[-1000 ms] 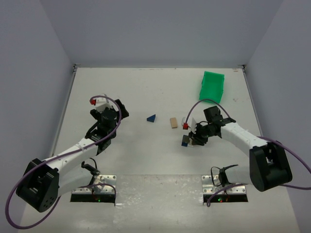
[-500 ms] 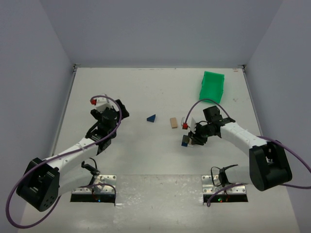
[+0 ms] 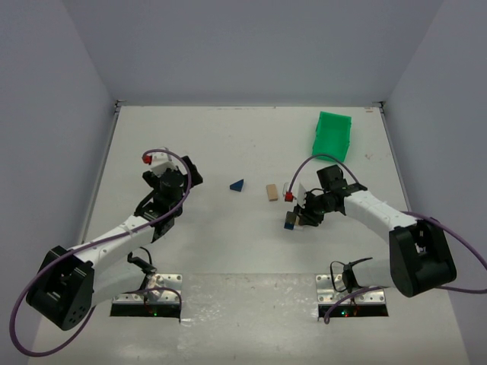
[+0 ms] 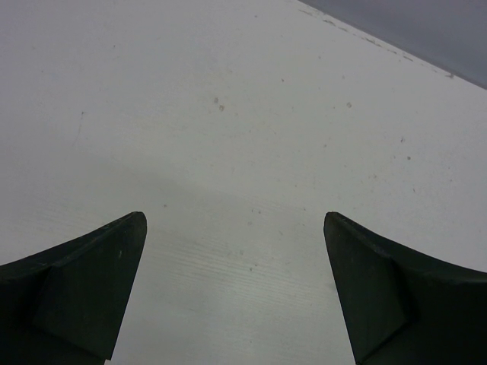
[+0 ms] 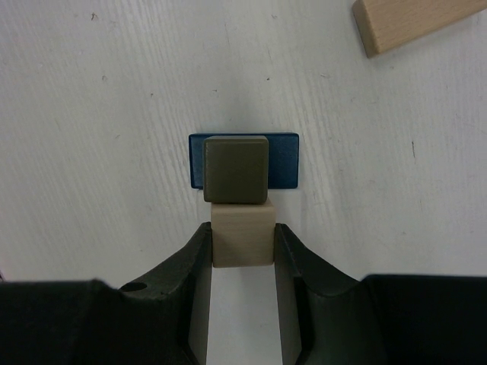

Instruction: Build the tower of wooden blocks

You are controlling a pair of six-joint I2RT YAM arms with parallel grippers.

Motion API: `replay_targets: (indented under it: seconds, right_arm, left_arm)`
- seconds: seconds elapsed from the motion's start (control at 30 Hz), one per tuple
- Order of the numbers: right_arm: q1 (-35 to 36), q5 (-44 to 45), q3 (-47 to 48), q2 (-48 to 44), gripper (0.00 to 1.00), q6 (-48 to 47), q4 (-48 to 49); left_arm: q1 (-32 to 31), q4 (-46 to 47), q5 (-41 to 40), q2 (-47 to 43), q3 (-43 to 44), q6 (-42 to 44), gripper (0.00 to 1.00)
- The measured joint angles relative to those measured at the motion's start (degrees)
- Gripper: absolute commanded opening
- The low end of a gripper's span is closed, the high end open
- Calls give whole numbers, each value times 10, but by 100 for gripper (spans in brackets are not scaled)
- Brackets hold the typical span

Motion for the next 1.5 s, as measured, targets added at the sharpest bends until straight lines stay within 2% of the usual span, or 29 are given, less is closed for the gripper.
replay_targets:
  seconds: [0.47,0.67,0.8,0.9,1.0,1.03,1.07,1.37,1.5]
  right_arm:
    - [1,2,0,1,39,-1,0]
    - [1,4,0,1,52,-2,-2]
    - [1,4,0,1,55,-2,-3]
    - [1,4,0,1,62,-2,-4]
    - [1,4,1,1,83,-4,-8]
    - [1,4,3,1,95,-6,-13]
    - [1,5,5,0,98,-7,-19]
    - [1,0,58,-67,99,-75,-109]
    - [5,-28,85,-118,99,-97,-100]
  left_arm:
    - [0,0,0,2,0,0,100]
    - [0,0,0,2,0,0,100]
    - [0,0,0,2,0,0,100]
    - [0,0,3,2,0,0,100]
    - [0,0,9,2,0,1,100]
    - [0,0,11,2,0,1,100]
    - [0,-1,15,2,0,2,100]
    - [0,-4,50,-37,0,3,100]
    - [-14,-9,60,-33,14,2,100]
